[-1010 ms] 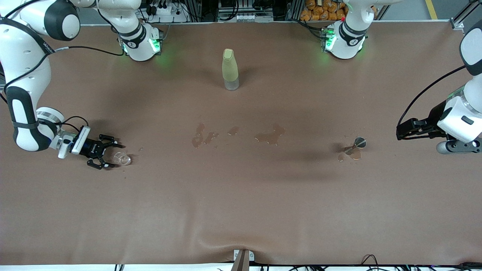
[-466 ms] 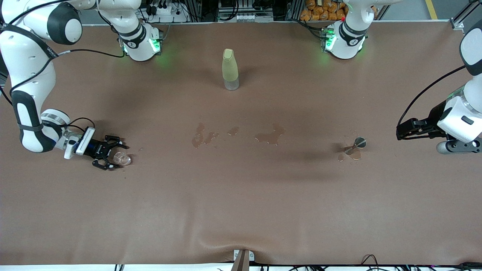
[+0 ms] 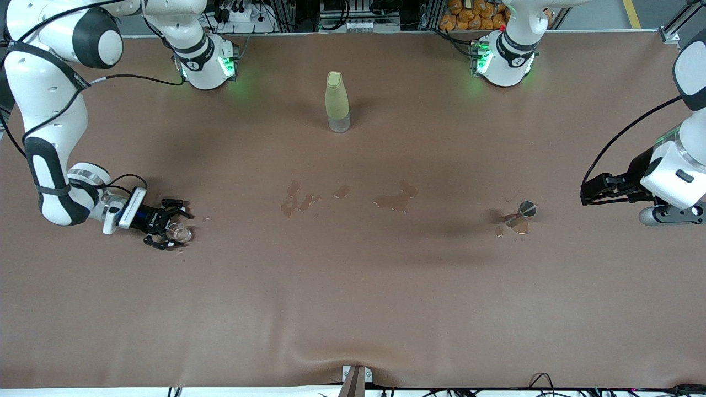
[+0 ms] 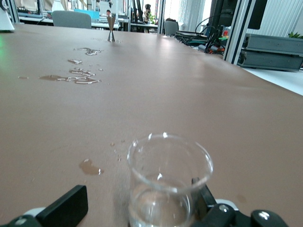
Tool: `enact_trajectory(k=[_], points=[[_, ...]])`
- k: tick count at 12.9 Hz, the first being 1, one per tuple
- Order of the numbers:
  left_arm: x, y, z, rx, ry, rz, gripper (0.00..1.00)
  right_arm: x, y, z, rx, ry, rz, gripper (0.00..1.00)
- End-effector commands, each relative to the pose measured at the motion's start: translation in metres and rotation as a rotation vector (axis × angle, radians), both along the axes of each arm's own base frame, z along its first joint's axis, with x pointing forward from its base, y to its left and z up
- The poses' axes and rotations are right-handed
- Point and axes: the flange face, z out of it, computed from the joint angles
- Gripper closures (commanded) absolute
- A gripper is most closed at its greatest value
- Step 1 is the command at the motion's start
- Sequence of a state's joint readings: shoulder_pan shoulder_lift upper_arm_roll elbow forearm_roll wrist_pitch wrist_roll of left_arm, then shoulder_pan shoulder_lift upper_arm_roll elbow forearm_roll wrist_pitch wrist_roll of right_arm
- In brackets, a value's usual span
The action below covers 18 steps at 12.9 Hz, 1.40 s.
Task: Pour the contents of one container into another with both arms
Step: 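Close the right gripper around the glass beaker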
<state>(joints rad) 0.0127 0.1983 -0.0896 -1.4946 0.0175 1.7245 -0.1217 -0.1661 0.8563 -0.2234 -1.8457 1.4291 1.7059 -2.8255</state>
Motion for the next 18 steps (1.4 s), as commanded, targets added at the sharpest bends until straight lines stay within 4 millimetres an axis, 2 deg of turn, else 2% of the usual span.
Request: enact_trajectory(k=[1, 3, 11, 15, 16, 17, 18], points=[[-0.0058, -0.0021, 0.0061, 0.007, -0.010, 0.008, 0.00, -0.0063, 0.0130, -0.0199, -0.008, -0.247, 0.051, 0.00], [-0.0058, -0.0021, 0.0061, 0.007, -0.010, 0.008, 0.00, -0.0048, 0.0181, -0.0208, -0.002, -0.264, 0.045, 0.00], [-0.0056, -0.0021, 0.0062, 0.007, -0.012, 0.006, 0.00, -0.0052, 0.0118, -0.0210, -0.018, -0.281, 0.041, 0.00], [-0.0053, -0.0021, 0.0053, 0.007, -0.010, 0.006, 0.00, -0.0045, 0.0099, -0.0197, -0.021, -0.283, 0.039, 0.43], [-0.0056, -0.0021, 0.0062, 0.007, -0.012, 0.006, 0.00, -0.0051, 0.0100, -0.0201, -0.020, -0.281, 0.038, 0.55], [-0.0056, -0.0021, 0.0062, 0.007, -0.012, 0.008, 0.00, -0.0040, 0.0098, -0.0189, -0.020, -0.283, 0.038, 0.70], [-0.0053, -0.0021, 0.0053, 0.007, -0.010, 0.008, 0.00, -0.0040, 0.0098, -0.0189, -0.020, -0.283, 0.038, 0.80]])
